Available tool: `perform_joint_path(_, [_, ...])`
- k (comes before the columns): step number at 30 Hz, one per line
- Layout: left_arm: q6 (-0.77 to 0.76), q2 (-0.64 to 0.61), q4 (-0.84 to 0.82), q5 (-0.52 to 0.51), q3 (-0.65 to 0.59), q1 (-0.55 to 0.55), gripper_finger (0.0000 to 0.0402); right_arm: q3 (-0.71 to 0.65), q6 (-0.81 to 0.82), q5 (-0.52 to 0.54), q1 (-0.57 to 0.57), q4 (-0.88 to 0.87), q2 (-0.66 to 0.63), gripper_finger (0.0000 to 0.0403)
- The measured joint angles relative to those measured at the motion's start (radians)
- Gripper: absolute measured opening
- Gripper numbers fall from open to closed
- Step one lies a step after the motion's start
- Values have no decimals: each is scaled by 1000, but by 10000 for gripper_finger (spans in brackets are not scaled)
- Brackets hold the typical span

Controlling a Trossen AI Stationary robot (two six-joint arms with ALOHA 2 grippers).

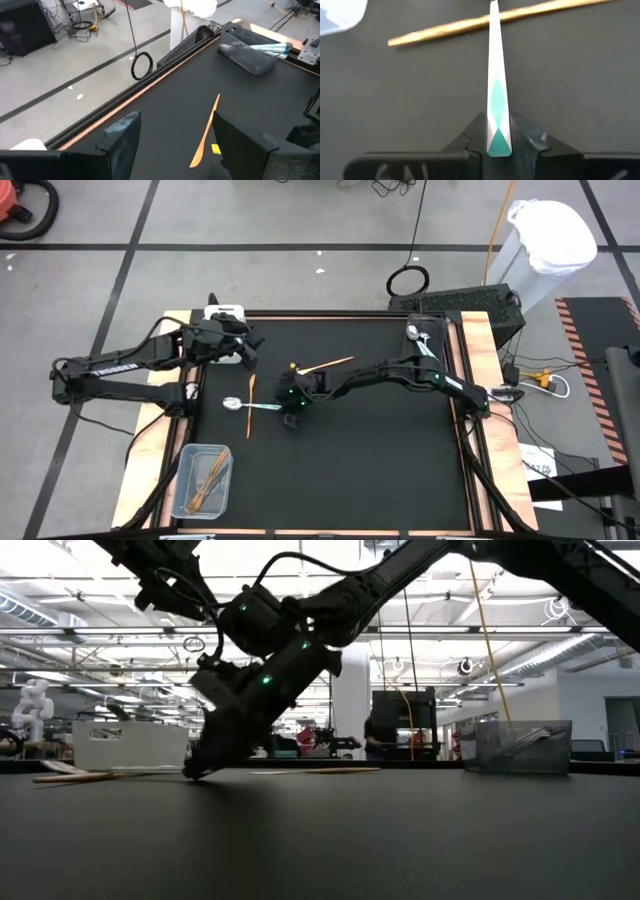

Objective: Sort silverware by color (type)
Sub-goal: Put the blue spoon into the black bin

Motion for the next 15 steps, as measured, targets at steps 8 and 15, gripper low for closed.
perform_joint_path(8, [-20, 0, -20, -14, 0, -6, 248, -5, -35, 3, -62, -259, -181, 50])
perform_joint_path(15, [-46, 0, -56, -18, 0, -6, 248, -3, -82, 27, -164, -721, -382, 50])
